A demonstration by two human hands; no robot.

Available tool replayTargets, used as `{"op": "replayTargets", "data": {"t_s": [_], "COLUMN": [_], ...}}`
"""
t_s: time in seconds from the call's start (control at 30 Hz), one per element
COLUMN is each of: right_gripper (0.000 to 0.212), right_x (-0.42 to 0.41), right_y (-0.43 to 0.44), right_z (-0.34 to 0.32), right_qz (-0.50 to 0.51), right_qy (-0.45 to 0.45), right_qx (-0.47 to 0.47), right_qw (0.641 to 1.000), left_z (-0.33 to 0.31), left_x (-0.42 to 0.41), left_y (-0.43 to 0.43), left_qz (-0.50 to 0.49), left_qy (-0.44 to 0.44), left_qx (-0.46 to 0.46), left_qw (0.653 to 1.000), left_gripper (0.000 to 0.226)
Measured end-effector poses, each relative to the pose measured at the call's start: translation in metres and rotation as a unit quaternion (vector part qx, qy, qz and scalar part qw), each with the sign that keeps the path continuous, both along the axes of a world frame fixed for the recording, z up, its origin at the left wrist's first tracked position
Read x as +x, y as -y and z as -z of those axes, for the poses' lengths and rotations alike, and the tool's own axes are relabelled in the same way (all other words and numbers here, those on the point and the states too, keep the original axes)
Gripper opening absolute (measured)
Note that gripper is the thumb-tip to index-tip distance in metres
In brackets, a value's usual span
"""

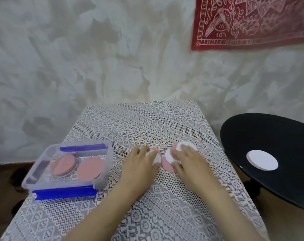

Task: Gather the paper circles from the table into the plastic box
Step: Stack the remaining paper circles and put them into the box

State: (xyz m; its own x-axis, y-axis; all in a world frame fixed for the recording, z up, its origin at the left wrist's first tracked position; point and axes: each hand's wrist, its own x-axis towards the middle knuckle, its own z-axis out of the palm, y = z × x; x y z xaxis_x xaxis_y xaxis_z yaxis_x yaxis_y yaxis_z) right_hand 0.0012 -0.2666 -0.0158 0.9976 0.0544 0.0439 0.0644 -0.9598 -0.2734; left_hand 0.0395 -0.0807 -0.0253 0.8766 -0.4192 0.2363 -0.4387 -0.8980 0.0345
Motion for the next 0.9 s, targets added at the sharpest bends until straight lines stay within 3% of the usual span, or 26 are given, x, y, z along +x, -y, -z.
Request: {"op": "replayTargets", "data": {"t_s": [0.3,0.47,0.9], "right_gripper": [0.039,0.038,0.047], "right_x": [-0.039,-0.023,-0.032], "right_y": [-0.025,-0.018,-0.040], "right_z": [-0.013,-0.015,-0.005], "right_qz": [-0.055,-0.026,-0.022], "right_qy": [-0.019,0.030,-0.009], "right_qx": [0.008,0.030,-0.034], "right_qw": [0.998,0.999,0.999], "left_z": [0.005,0.014,0.010], "left_x": [-0.043,-0.040,-0.053], "left_y": [-0.028,-0.032,-0.049], "left_qz": [-0.025,-0.020,0.003], "left_qy": [0.002,-0.002,0.008], "left_qx": [-0.034,-0.060,-0.105], "left_qw": [0.999,0.998,0.994], "left_gripper": [0.042,0.046,0.040]}}
